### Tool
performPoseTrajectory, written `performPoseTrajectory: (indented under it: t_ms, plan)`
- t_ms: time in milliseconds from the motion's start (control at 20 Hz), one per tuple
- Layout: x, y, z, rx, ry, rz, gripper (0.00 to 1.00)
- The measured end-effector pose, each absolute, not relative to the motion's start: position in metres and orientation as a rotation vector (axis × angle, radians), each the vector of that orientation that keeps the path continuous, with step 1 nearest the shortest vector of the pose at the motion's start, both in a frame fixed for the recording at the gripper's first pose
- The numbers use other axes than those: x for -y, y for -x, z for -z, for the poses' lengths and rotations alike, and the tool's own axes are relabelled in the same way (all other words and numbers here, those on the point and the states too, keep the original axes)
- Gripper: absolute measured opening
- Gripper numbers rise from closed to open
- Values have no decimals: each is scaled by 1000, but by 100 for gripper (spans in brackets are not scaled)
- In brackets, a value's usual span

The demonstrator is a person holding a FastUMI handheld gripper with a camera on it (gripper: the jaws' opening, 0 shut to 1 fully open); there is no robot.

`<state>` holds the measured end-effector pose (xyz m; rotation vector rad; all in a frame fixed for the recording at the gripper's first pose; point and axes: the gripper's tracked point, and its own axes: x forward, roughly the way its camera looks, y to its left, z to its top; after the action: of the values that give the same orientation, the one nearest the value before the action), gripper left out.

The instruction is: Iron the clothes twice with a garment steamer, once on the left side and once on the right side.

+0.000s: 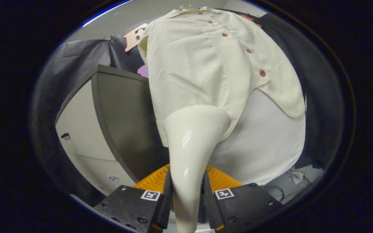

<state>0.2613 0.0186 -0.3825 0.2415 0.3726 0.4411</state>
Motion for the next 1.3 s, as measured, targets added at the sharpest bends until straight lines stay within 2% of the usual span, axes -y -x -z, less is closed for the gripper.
performPoseTrajectory:
  t_ms: [300,500,850,1150,1300]
  plan:
    - [12,-245,283,-284,-256,-469,47]
    - [48,-266,199,-205,-252,-460,46]
    - [121,-364,93,-133,-247,-370,46]
    - [176,-461,45,-106,-338,-282,47]
    - [185,-493,45,-111,-372,-251,47]
